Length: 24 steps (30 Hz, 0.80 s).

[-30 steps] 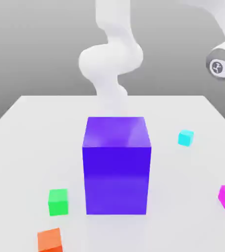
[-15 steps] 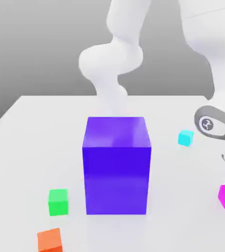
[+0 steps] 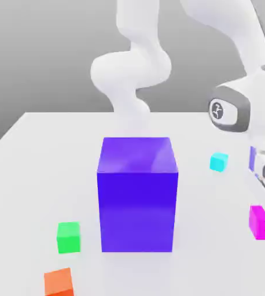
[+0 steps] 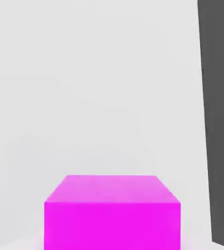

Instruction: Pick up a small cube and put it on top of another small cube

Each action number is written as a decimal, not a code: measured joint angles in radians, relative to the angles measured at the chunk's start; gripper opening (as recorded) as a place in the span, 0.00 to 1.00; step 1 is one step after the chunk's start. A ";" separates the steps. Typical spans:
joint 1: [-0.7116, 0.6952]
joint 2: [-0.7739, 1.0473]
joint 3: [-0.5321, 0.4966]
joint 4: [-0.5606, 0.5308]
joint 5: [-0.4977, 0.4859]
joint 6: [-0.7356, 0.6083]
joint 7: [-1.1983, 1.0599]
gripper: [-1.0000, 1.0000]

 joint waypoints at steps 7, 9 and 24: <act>-0.281 -0.127 -0.126 -0.042 0.015 0.003 -0.306 0.00; -0.347 -0.157 -0.165 -0.073 0.007 -0.005 -0.406 0.00; -0.474 -0.012 -0.260 -0.276 0.094 0.086 -0.906 0.00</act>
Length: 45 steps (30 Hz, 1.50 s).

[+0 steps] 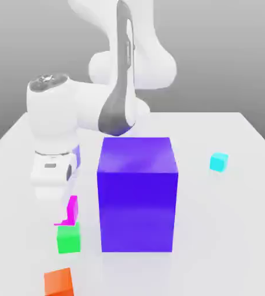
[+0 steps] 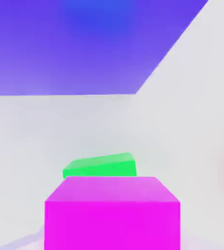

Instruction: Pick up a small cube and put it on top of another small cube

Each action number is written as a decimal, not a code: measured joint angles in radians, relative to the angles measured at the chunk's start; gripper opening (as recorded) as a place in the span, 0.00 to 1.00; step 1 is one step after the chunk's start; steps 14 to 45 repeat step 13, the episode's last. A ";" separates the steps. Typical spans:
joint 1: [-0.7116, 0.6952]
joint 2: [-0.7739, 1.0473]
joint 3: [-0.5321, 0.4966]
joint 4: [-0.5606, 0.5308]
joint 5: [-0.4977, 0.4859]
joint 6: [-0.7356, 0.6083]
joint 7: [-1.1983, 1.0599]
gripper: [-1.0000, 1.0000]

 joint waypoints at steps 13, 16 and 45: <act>-0.028 -0.046 0.011 -0.002 -0.054 -0.038 0.038 1.00; -0.028 -0.046 0.011 -0.002 -0.054 -0.038 0.038 1.00; -0.028 -0.046 0.011 -0.002 -0.054 -0.038 0.038 1.00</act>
